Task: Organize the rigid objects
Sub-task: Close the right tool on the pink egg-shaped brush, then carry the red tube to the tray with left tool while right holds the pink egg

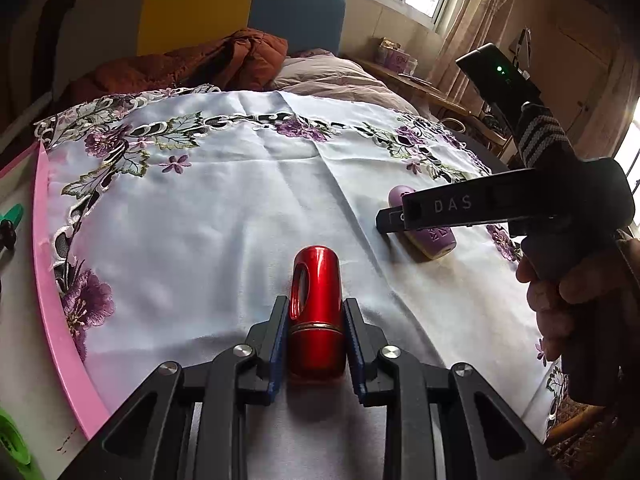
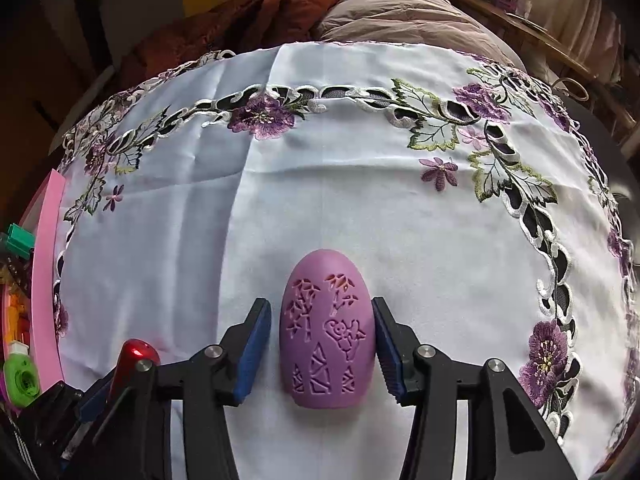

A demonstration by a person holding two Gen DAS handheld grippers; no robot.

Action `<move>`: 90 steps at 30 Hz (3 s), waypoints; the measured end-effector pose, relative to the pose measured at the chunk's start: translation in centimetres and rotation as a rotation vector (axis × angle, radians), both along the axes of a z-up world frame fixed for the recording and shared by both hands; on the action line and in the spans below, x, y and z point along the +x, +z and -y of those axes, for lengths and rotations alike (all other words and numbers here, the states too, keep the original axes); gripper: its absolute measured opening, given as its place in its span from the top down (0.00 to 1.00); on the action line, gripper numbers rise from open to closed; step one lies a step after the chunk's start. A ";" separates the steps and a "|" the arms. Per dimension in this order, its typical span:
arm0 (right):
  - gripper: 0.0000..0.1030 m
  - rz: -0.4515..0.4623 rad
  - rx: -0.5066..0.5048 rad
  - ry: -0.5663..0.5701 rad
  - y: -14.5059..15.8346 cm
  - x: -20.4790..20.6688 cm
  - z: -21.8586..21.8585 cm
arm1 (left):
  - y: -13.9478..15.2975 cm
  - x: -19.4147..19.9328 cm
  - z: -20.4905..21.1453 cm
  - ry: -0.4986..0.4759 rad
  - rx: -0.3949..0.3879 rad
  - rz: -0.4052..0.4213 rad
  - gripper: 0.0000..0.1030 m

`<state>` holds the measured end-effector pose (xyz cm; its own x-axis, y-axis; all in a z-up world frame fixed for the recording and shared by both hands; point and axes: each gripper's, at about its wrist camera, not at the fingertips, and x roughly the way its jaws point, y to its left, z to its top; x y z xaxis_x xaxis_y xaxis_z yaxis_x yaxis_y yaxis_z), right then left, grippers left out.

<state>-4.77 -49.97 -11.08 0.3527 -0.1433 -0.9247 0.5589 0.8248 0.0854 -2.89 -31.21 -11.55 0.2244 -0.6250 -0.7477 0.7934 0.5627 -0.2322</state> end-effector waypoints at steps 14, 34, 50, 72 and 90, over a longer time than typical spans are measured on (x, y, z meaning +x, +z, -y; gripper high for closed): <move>0.56 -0.023 -0.060 0.018 0.2 -0.2 -0.6 | 0.1 -0.3 0.2 0.011 0.014 0.028 0.74; 0.57 -0.035 -0.137 0.070 0.1 0.2 -1.6 | 3.5 -1.4 -1.5 0.052 0.018 0.083 0.75; 0.57 -0.056 -0.202 0.111 0.2 0.3 -2.5 | 7.8 -0.6 -6.8 0.154 -0.047 0.112 0.75; 0.57 -0.073 -0.258 0.144 0.3 0.4 -3.1 | 9.0 7.4 -22.8 0.545 -0.140 -0.005 0.75; 0.57 -0.081 -0.271 0.153 0.4 0.5 -3.3 | 6.6 9.0 -16.2 0.374 -0.040 -0.055 0.75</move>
<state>-4.30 -46.67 -10.71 0.3161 -0.3393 -0.8860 0.4230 0.8863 -0.1885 6.08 -15.04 -5.00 0.4034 -0.5363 -0.7413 0.5204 0.8009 -0.2963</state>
